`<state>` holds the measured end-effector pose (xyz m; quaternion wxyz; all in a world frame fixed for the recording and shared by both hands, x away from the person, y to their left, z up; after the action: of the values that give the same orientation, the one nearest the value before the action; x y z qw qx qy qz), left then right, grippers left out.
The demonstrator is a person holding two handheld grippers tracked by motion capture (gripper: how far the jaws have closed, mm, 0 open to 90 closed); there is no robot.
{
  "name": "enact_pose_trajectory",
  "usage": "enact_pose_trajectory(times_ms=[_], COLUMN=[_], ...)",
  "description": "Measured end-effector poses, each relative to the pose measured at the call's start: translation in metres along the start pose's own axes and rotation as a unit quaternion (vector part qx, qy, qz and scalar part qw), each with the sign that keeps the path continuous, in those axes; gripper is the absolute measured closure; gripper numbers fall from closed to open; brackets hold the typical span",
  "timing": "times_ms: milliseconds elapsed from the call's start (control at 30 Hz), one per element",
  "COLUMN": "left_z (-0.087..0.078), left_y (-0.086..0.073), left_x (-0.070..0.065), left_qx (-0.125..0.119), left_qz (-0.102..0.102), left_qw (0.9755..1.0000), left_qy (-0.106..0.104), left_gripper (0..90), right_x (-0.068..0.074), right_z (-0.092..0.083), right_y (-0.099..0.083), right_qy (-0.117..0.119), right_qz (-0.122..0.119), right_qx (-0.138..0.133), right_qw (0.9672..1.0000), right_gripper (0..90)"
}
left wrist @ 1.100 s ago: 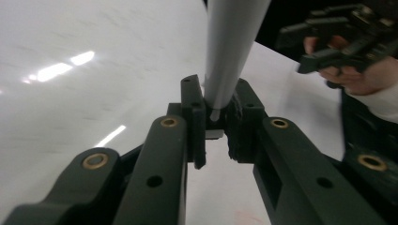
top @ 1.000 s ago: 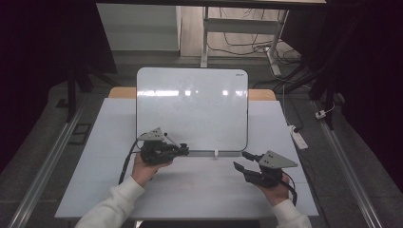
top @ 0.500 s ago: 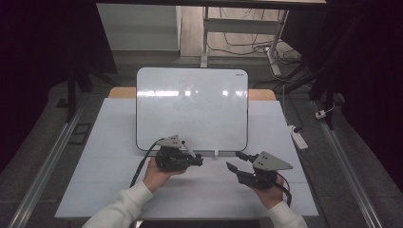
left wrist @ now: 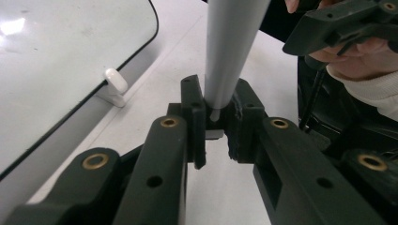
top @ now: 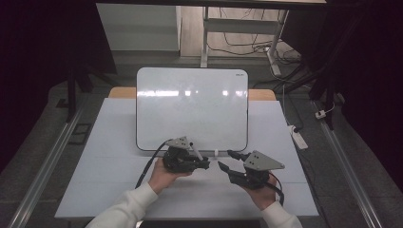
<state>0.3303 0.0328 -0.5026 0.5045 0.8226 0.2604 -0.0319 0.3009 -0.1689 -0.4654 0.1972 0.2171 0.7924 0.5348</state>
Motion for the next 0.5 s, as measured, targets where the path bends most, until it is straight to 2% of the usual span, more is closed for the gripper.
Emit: enact_pose_trajectory(times_ms=[167,367,500], left_z=[0.005,0.011,0.016], left_y=[0.000,0.000,0.001], left_x=[0.000,0.001,-0.001], left_qx=[0.010,0.017,0.021], left_qz=[-0.005,-0.012,-0.013], left_qw=[0.9999,0.9997,0.9996], left_qy=[-0.006,-0.010,-0.011], left_gripper=[77.8,77.7,77.7], right_x=[0.006,0.019,0.023], right_z=[0.008,0.026,0.034], right_y=[0.006,0.014,0.020], right_qy=[0.000,0.007,0.003], right_qz=[-0.003,-0.017,-0.023], right_qx=[0.003,0.011,0.015], right_qw=[1.0000,0.9998,0.9996], right_gripper=[47.4,47.7,50.2])
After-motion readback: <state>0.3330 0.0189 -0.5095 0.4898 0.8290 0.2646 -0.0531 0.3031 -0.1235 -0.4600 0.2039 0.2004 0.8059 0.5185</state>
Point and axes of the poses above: each handheld gripper's, and its own axes: z roughly forward along the jaws, y roughly out of its top, x roughly to its left, the point moved 4 cm from there along z, roughly forward along the jaws, and after that the axes turned 3 degrees about y, right-handed, at the moved point
